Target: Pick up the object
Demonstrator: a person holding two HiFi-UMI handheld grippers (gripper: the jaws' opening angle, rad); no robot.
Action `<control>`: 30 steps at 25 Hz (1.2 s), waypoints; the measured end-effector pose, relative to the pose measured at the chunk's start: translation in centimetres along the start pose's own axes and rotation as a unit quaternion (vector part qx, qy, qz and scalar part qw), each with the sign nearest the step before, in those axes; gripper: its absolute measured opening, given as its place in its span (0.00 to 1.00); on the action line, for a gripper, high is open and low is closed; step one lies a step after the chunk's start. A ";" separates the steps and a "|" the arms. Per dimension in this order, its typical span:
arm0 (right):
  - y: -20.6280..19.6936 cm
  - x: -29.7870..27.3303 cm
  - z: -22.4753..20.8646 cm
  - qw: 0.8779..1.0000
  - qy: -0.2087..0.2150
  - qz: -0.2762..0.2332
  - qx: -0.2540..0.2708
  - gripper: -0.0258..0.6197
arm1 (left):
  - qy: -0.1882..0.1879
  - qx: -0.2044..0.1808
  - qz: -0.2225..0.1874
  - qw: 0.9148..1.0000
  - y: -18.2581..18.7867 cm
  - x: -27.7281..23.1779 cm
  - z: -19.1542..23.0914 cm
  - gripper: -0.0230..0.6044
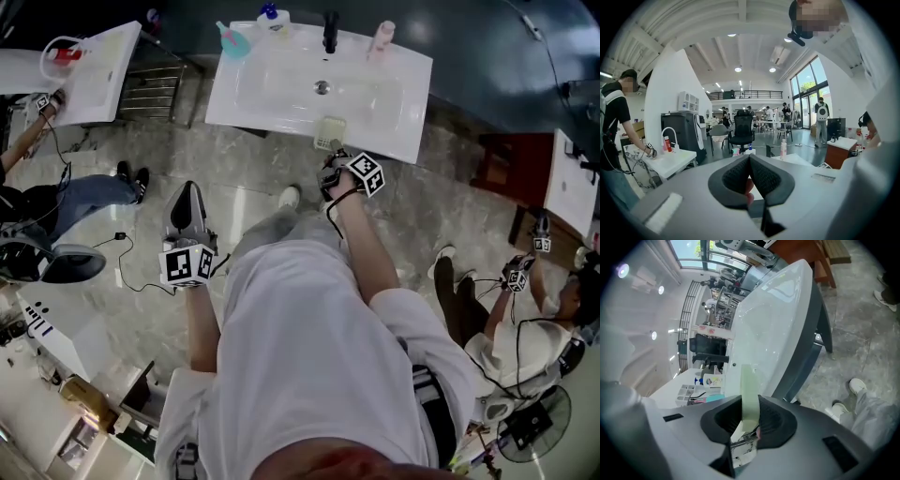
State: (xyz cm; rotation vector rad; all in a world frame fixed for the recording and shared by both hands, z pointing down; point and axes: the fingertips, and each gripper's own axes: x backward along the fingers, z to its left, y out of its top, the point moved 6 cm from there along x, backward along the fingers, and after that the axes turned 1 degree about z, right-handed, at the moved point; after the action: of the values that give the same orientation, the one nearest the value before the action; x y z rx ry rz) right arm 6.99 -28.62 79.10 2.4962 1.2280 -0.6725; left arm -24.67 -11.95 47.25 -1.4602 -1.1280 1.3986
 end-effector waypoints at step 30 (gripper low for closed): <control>-4.3 16.1 23.8 0.854 0.156 -0.103 0.486 0.15 | -0.180 0.028 -0.099 0.978 3.6 -7.3 -3.7 0.03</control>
State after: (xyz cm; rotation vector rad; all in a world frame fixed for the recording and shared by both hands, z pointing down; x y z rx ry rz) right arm 5.34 -25.68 50.27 3.4196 1.5435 -1.2197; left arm -20.64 -19.83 46.08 -1.0453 -1.4044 1.5760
